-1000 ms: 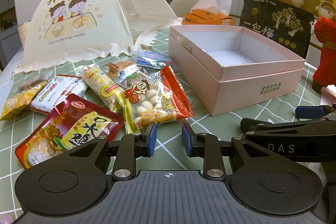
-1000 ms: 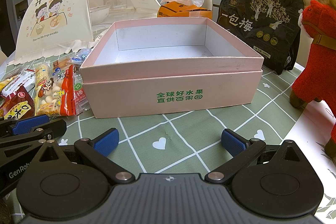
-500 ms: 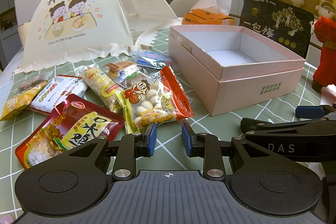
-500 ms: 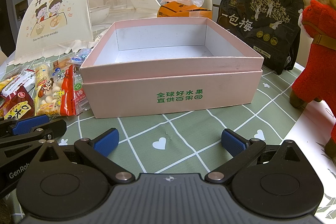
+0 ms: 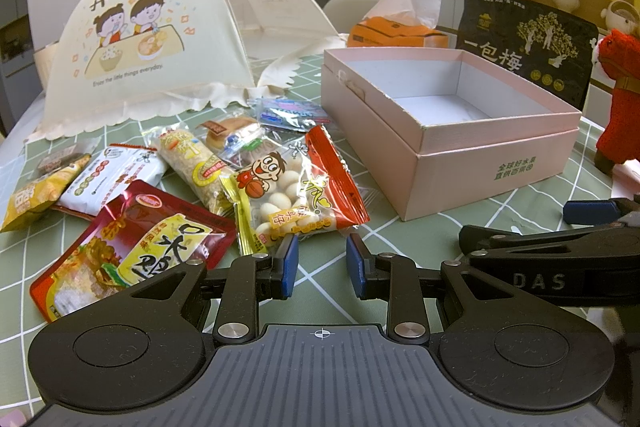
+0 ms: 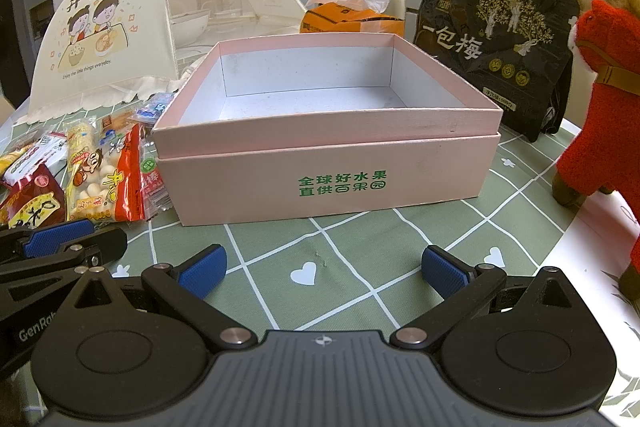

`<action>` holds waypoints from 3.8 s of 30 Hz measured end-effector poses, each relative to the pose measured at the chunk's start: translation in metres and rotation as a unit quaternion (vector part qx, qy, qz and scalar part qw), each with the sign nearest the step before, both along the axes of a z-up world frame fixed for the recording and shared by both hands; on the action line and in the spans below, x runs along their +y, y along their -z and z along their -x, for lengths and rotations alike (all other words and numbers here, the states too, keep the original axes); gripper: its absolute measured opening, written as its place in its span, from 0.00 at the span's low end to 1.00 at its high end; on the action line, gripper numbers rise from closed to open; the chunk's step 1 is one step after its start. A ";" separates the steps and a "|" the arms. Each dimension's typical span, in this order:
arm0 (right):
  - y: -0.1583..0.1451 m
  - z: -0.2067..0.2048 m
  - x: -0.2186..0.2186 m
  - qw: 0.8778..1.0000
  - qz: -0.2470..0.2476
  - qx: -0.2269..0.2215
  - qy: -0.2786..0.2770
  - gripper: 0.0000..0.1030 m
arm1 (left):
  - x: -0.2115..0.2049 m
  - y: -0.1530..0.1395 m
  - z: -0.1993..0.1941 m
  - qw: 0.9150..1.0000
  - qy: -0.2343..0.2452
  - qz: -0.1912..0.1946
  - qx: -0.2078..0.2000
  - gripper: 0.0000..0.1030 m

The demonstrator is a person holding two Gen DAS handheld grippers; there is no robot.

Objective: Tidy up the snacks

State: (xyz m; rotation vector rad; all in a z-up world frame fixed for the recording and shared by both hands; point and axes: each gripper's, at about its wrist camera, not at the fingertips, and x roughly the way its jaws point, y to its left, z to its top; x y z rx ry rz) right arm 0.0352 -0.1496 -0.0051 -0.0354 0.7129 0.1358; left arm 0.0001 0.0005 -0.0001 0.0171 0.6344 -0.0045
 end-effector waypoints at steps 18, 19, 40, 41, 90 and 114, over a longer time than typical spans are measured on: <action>-0.013 -0.018 -0.009 0.987 0.030 0.098 -0.127 1.00 | 0.128 -0.071 0.139 0.972 -0.201 0.045 0.112 0.29; -0.014 -0.019 -0.007 0.986 0.031 0.105 -0.127 0.99 | 0.135 -0.066 0.145 0.970 -0.205 0.049 0.123 0.29; -0.058 0.039 0.043 0.969 -0.010 0.076 -0.235 0.92 | 0.166 -0.051 0.139 0.962 -0.223 0.087 0.134 0.31; -0.057 0.042 0.044 0.969 -0.009 0.076 -0.236 0.92 | 0.165 -0.050 0.139 0.960 -0.220 0.106 0.135 0.31; -0.020 -0.172 0.423 0.870 0.078 0.106 -0.475 0.82 | 0.176 -0.032 0.111 0.976 -0.114 0.128 0.133 0.36; -0.064 -0.119 0.369 0.865 0.043 0.089 -0.493 0.63 | 0.143 -0.027 0.117 0.988 -0.107 0.060 0.091 0.36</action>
